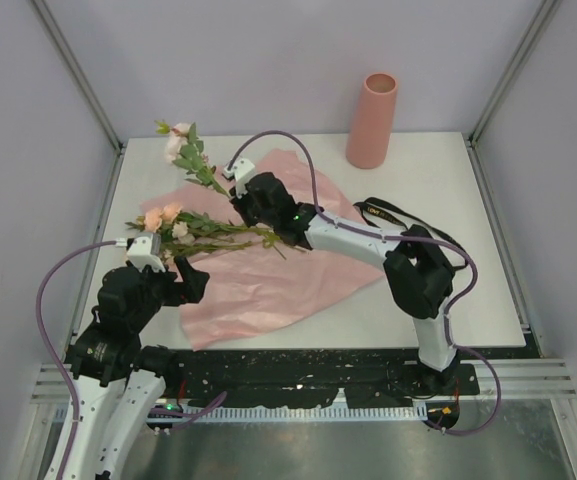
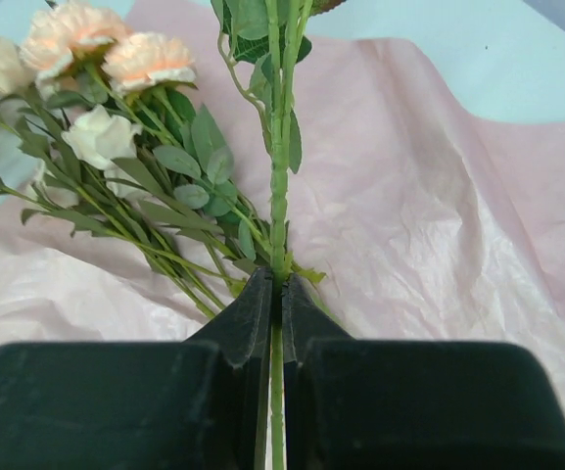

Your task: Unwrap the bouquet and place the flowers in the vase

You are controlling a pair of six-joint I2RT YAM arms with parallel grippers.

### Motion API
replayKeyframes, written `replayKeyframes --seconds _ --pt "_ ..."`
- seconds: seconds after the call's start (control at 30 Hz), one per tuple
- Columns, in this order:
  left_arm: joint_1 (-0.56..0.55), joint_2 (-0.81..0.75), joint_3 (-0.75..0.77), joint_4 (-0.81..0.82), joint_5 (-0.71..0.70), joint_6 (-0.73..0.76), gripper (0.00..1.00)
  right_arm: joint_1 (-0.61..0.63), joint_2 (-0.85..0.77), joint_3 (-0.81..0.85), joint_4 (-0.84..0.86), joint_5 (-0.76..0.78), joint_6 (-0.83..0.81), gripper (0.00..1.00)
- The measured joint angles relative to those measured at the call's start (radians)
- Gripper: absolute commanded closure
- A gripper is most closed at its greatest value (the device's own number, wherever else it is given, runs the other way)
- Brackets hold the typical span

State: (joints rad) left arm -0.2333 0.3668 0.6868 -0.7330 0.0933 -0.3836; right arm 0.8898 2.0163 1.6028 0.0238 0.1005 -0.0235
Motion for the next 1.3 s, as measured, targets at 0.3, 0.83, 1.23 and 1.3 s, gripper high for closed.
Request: replayKeyframes --seconds 0.3,0.83,1.23,1.3 --pt "0.0 0.0 0.0 -0.001 0.017 0.0 0.14 -0.004 -0.228 -0.28 0.209 -0.069 0.039 0.95" --pt "0.0 -0.016 -0.006 0.0 0.065 0.003 0.14 -0.327 -0.496 -0.364 0.747 -0.256 -0.076 0.94" --pt "0.0 -0.006 -0.007 0.002 0.068 0.003 0.14 -0.686 -0.096 0.072 1.164 -0.457 0.082 0.95" --pt "0.0 -0.006 -0.007 0.002 0.069 0.003 0.14 -0.723 -0.045 0.14 1.165 -0.46 0.09 0.95"
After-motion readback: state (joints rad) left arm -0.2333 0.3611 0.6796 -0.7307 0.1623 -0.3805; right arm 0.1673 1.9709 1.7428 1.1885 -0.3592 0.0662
